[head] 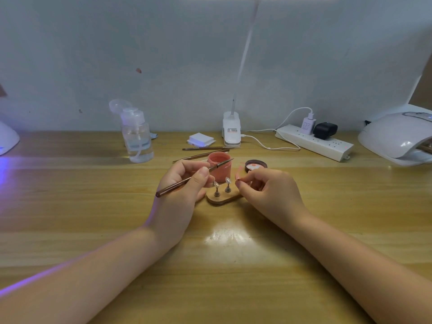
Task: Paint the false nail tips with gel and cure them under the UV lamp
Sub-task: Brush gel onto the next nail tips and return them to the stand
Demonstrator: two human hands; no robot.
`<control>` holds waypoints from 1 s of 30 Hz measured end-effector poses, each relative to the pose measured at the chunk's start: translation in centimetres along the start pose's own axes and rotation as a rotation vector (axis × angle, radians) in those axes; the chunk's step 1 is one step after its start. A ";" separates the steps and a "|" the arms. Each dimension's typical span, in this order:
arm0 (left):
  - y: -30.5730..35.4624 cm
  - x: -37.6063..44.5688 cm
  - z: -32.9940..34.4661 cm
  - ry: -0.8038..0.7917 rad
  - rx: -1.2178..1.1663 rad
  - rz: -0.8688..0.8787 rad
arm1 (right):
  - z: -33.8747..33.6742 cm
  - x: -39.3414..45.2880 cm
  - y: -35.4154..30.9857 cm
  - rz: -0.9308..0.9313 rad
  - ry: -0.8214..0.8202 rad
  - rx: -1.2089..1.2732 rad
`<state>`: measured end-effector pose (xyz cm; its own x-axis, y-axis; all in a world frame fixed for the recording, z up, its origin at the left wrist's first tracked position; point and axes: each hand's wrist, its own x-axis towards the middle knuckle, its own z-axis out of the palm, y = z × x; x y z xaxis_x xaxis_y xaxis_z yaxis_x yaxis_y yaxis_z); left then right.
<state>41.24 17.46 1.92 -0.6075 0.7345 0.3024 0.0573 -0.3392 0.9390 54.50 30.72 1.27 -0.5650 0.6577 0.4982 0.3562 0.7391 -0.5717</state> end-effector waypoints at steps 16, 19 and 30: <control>0.2 -0.1 0.0 -0.044 -0.046 -0.040 | 0.3 -0.6 -1.1 -0.001 -0.077 -0.329; 0.3 -0.1 0.1 -0.053 -0.055 -0.044 | 0.5 -0.3 -1.3 0.023 -0.134 -0.314; 0.3 -0.3 0.2 -0.057 -0.023 -0.044 | 0.9 -0.6 -1.3 -0.074 -0.090 -0.334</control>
<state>41.60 17.32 2.15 -0.5631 0.7810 0.2701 0.0123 -0.3188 0.9477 53.69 29.23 1.08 -0.6566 0.5960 0.4623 0.5270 0.8010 -0.2841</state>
